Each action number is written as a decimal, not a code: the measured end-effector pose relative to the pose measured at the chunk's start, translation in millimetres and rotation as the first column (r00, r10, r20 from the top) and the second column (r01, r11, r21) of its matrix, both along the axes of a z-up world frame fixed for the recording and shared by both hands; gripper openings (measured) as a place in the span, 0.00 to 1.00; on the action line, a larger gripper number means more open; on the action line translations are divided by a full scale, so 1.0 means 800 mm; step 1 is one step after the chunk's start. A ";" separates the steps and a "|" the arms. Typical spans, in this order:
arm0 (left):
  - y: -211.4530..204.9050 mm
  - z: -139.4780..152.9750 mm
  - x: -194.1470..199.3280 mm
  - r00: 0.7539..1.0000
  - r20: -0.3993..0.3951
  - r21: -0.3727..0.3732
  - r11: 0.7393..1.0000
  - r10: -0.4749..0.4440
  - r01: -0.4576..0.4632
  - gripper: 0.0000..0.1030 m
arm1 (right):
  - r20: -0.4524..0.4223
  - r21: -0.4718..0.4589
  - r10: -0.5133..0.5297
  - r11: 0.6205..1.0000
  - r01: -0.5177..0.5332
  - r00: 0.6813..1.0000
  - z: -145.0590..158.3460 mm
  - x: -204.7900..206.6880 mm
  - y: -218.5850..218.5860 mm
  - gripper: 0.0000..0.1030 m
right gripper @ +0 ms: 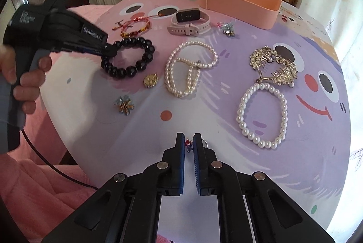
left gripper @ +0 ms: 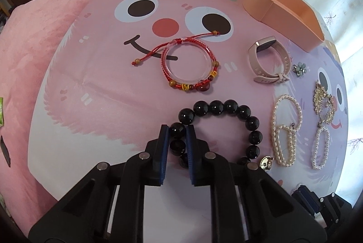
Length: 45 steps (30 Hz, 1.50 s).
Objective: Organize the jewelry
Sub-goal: 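Carry the black bead bracelet into the pink tray and open the left gripper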
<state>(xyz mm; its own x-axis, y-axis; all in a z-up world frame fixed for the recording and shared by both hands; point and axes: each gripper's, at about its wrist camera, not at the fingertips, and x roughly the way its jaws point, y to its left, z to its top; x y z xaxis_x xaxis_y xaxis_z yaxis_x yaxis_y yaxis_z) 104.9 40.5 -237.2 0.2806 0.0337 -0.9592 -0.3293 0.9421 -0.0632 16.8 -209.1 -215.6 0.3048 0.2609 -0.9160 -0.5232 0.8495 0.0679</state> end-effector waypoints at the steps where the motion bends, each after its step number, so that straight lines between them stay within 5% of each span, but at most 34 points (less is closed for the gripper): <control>1: -0.007 0.006 -0.003 1.000 0.008 0.001 1.000 -0.005 0.005 0.12 | 0.004 0.004 -0.005 1.000 0.005 1.000 0.004 0.002 0.001 0.07; 14: -0.026 0.119 -0.008 0.967 0.195 -0.052 0.983 -0.161 0.174 0.12 | 0.150 0.101 -0.117 0.990 0.103 0.982 0.100 0.071 0.012 0.07; 21: -0.053 0.192 0.031 0.866 0.361 0.046 0.934 -0.346 0.354 0.12 | 0.209 0.176 -0.228 0.965 0.193 0.951 0.147 0.128 0.024 0.07; 30: -0.074 0.227 0.131 0.777 0.521 0.008 0.912 -0.354 0.410 0.12 | 0.285 0.233 -0.325 0.936 0.264 0.902 0.172 0.206 0.026 0.07; 37: -0.097 0.210 0.220 0.773 0.521 0.010 0.909 -0.361 0.418 0.12 | 0.246 0.253 -0.381 0.913 0.321 0.891 0.156 0.289 0.026 0.07; 42: -0.101 0.180 0.264 0.824 0.452 -0.025 0.918 -0.342 0.395 0.12 | 0.189 0.262 -0.450 0.880 0.396 0.873 0.132 0.338 0.016 0.10; 43: -0.101 0.176 0.264 0.832 0.444 -0.030 0.922 -0.334 0.386 0.12 | 0.176 0.262 -0.455 0.876 0.404 0.873 0.127 0.342 0.015 0.13; 45: -0.096 0.166 0.272 0.854 0.421 -0.047 0.933 -0.306 0.357 0.15 | 0.166 0.261 -0.469 0.869 0.420 0.867 0.117 0.346 0.008 0.48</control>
